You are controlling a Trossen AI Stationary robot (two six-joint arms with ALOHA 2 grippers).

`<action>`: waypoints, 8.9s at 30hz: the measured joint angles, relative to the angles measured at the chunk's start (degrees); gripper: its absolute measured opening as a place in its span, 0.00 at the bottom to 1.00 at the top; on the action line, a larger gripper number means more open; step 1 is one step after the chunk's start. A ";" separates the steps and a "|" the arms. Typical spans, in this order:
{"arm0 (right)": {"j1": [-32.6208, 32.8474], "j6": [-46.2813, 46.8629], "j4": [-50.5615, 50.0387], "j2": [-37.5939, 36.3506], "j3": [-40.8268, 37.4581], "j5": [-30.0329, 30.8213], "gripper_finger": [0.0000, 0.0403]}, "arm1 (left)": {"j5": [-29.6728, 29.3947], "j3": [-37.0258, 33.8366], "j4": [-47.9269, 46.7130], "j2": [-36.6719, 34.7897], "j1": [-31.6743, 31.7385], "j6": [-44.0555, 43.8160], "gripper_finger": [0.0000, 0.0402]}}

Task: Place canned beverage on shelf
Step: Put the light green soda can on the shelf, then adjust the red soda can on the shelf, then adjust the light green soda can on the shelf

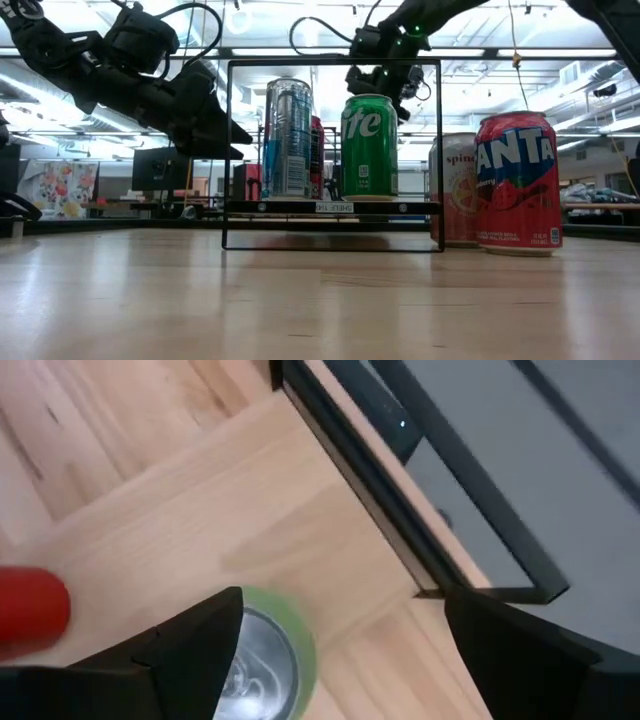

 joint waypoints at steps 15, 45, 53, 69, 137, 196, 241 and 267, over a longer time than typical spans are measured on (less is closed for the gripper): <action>-0.21 -1.32 -1.78 0.10 -0.61 -12.18 0.80 | 0.00 0.00 -0.02 0.00 0.00 0.02 0.97; 4.48 -0.26 -3.51 0.10 -0.63 -6.29 0.72 | 0.01 0.00 -0.11 -0.01 0.01 -0.39 0.97; 4.92 -2.04 -9.66 -3.78 -0.59 -6.54 0.72 | 0.01 0.00 -0.92 0.00 0.01 -0.70 0.97; 25.35 -8.20 -23.84 -7.33 -6.51 5.48 0.72 | 0.01 0.00 -1.36 0.00 -0.03 -2.12 0.97; 12.78 -13.16 61.74 -27.19 -65.19 -13.89 0.72 | 0.02 0.02 4.68 -0.02 -2.68 -4.98 0.97; 21.45 -32.11 -10.64 1.46 1.83 0.11 0.93 | 0.48 0.02 0.79 -0.02 -2.68 -0.68 0.97; 21.56 0.15 -13.27 2.83 1.79 3.60 0.76 | 0.48 0.02 -0.25 -0.02 -2.69 -2.10 0.97; 21.98 1.50 -13.79 -0.76 1.69 4.85 0.90 | 0.48 0.02 -0.33 -0.02 -2.68 -3.10 0.97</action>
